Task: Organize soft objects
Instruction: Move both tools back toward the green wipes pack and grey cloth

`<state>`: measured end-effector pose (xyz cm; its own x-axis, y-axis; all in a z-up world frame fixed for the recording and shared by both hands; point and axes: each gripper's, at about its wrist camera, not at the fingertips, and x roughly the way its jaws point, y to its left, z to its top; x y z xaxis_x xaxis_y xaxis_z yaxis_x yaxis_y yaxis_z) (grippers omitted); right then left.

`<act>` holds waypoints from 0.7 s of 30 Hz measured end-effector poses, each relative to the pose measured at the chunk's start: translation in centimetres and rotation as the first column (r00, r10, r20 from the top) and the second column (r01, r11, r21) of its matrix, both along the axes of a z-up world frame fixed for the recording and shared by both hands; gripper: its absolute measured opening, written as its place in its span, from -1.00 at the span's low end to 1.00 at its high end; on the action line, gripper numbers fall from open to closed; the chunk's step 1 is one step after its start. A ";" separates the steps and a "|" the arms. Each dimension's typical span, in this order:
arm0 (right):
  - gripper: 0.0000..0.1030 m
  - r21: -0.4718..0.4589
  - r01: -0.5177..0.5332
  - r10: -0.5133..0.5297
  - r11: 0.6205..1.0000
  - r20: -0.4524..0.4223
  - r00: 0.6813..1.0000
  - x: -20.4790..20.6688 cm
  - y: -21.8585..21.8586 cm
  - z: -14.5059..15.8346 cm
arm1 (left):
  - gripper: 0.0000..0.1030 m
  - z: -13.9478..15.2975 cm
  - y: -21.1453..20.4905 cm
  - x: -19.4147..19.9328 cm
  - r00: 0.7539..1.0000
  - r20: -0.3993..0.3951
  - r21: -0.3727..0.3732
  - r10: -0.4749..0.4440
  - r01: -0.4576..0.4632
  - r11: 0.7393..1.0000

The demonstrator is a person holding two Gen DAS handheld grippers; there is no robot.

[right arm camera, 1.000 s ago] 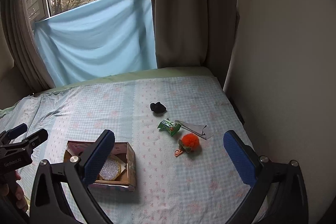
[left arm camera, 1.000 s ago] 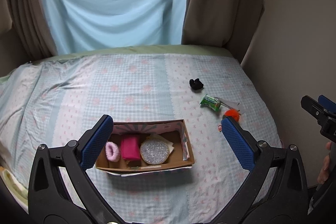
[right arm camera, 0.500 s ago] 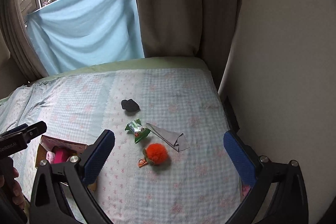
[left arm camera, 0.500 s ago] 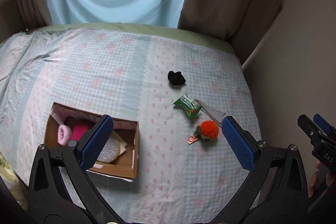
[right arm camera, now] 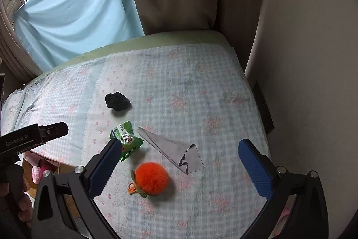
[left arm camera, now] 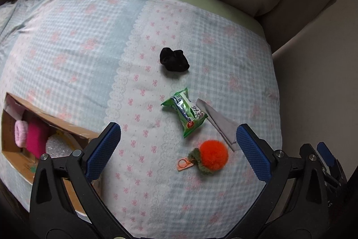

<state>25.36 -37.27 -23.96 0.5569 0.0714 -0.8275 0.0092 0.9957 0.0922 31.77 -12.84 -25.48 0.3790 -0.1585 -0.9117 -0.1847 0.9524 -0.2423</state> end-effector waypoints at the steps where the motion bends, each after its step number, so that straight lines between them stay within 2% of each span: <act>1: 1.00 0.000 -0.009 0.009 1.000 -0.007 1.000 0.6 0.0 -1.0 | 0.99 -1.2 -0.1 0.9 1.000 -0.017 -0.012 0.004 -0.004 1.000; 6: 1.00 -0.005 -0.043 0.043 0.999 -0.067 0.997 3.7 0.5 -6.3 | 0.98 -7.2 -0.8 4.8 0.994 -0.107 -0.037 0.025 -0.029 0.999; 11: 1.00 -0.002 -0.058 0.058 0.998 -0.140 0.988 5.5 1.3 -11.8 | 0.92 -12.3 -0.6 7.0 0.983 -0.173 -0.055 0.054 -0.064 0.996; 15: 1.00 -0.010 -0.069 0.067 0.998 -0.175 0.982 6.1 2.1 -15.4 | 0.89 -15.1 -0.3 7.7 0.978 -0.195 -0.050 0.072 -0.083 0.995; 19: 1.00 -0.021 -0.083 0.078 0.996 -0.187 0.979 6.5 2.7 -17.8 | 0.83 -17.3 -0.3 7.9 0.973 -0.217 -0.066 0.074 -0.090 0.994; 20: 0.98 -0.024 -0.088 0.082 0.996 -0.187 0.979 6.6 2.8 -18.1 | 0.83 -17.5 -0.3 7.9 0.974 -0.214 -0.076 0.077 -0.096 0.992; 21: 0.88 -0.025 -0.094 0.088 0.995 -0.190 0.978 6.7 2.9 -18.4 | 0.83 -17.7 -0.3 8.0 0.974 -0.210 -0.084 0.082 -0.101 0.991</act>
<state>32.04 -34.36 -42.36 0.3830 0.0846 -0.9199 -0.0675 0.9957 0.0635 39.78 -13.11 -43.15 0.2018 -0.2201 -0.9544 -0.3251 0.9041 -0.2772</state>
